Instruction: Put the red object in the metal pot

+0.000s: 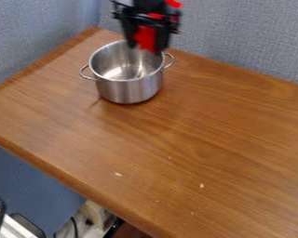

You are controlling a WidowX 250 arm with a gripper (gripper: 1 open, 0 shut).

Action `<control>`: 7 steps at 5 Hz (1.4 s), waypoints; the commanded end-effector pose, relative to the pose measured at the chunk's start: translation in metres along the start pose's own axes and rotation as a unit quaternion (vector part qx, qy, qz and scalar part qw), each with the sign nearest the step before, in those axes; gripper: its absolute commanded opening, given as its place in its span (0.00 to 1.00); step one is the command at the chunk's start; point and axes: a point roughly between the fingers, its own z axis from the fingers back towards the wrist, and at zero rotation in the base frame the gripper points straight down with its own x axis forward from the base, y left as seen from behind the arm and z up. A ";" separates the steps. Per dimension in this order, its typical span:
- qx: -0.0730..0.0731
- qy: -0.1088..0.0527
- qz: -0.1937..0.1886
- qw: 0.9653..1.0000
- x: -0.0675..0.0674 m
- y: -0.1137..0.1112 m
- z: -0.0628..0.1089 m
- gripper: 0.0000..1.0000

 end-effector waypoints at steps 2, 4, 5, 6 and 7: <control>-0.001 -0.030 -0.023 0.999 0.005 -0.002 0.016 0.00; 0.005 -0.027 -0.012 1.000 -0.003 0.026 0.013 0.00; 0.008 -0.031 0.003 0.999 -0.004 0.032 0.017 0.00; 0.009 -0.037 0.017 0.999 -0.003 0.036 0.022 0.00; 0.021 -0.032 0.050 0.998 0.000 0.058 0.017 0.00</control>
